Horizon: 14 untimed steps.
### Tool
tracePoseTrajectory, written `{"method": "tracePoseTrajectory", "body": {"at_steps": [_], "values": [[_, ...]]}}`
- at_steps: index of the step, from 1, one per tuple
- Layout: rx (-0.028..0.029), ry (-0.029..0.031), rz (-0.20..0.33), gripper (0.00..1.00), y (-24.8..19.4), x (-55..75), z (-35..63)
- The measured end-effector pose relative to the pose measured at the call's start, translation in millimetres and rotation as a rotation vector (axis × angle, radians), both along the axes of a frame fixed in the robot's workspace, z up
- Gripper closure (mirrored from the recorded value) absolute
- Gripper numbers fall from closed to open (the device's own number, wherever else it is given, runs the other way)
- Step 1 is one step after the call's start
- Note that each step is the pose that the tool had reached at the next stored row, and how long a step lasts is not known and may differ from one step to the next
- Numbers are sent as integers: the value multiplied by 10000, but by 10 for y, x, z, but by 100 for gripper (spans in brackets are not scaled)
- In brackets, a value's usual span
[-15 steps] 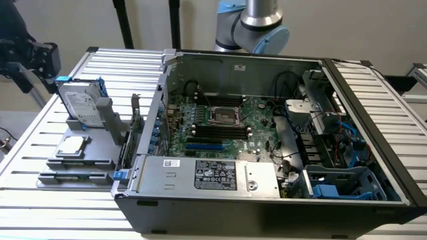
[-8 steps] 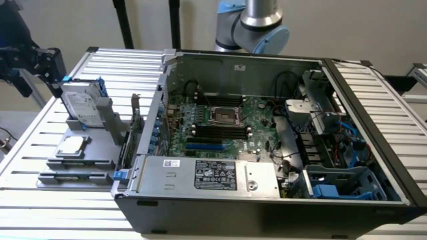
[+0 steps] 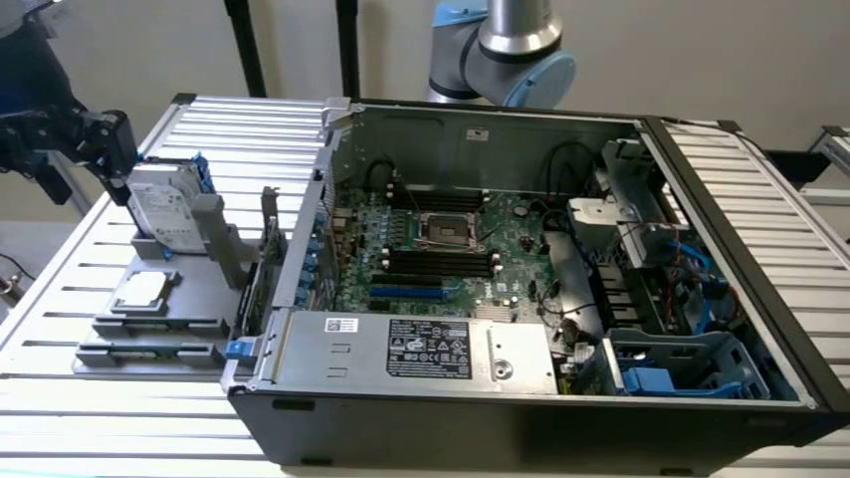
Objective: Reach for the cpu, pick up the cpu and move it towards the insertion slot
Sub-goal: 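Pick up the cpu and move it towards the insertion slot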
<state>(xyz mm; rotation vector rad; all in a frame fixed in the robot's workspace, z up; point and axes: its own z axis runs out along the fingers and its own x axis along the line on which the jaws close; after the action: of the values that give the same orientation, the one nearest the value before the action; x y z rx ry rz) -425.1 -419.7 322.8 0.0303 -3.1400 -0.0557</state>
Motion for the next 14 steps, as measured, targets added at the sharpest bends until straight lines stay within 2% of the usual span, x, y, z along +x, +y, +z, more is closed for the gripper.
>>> {"method": "tracePoseTrajectory", "body": {"at_steps": [14], "values": [[0,0,68,35,0,0,-255]]}}
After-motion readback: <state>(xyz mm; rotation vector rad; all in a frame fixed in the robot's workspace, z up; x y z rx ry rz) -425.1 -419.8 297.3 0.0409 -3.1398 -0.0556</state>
